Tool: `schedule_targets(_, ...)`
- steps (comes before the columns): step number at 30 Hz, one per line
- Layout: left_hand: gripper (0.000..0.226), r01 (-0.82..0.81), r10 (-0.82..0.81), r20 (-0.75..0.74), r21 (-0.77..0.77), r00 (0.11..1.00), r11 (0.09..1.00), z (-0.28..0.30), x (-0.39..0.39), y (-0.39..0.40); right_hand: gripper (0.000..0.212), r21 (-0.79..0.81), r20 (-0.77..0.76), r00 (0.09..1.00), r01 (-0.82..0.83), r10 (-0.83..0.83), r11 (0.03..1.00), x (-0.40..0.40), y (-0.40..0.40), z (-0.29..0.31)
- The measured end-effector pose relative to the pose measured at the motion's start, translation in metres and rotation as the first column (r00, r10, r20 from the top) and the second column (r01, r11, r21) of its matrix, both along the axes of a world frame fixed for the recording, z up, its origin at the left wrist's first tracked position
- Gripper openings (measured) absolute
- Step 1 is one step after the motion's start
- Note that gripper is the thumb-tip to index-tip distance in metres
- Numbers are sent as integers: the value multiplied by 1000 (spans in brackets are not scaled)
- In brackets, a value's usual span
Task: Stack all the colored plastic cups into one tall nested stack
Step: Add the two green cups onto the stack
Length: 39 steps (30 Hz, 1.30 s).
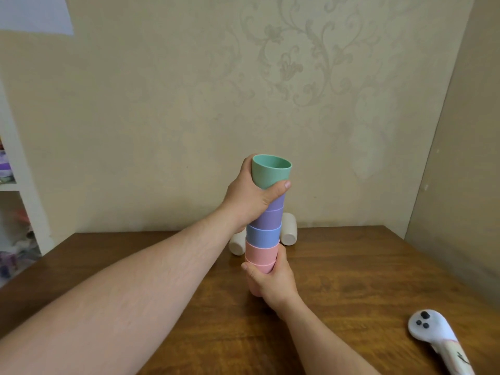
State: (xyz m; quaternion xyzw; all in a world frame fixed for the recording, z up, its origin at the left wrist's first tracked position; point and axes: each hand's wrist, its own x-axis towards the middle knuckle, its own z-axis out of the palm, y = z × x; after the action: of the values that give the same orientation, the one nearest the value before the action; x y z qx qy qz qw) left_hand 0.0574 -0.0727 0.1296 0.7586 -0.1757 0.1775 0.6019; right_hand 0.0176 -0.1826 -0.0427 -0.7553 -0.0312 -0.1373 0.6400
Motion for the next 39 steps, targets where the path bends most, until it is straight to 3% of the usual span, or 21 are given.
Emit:
schedule_targets(10,85,28,-24,47,-93,999,995,-8,-2,-10,64,26,-14,1000,-6,7,1000,2,-1,-2)
schedule_targets(18,92,68,-70,-10,-163,997,984,-8,-11,-11,65,21,-22,1000,-12,13,1000,-1,0,1)
schedule_targets(22,100,166,-172,-104,-67,980,984,-7,-7,14,66,12,-23,1000,7,-7,1000,-2,0,1)
schedule_targets(25,62,-50,54,-155,26,986,998,-23,11,65,65,-18,-7,1000,24,-24,1000,-1,0,-1)
schedule_targets(28,44,-343,415,-169,338,894,876,-59,29,123,65,-55,15,999,52,-51,997,0,4,-2)
schedule_targets(31,55,-456,592,-322,407,739,791,-100,38,152,66,-66,21,997,71,-70,995,2,6,-3)
schedule_targets(35,99,-525,576,-605,286,549,802,-134,52,150,66,-67,34,996,80,-78,995,4,6,-5)
schedule_targets(37,107,-517,547,-677,278,492,809,-143,60,143,67,-77,34,996,86,-84,993,6,6,-7)
schedule_targets(39,104,-514,592,-656,343,468,786,-148,66,136,69,-82,23,996,89,-88,993,7,6,-8)
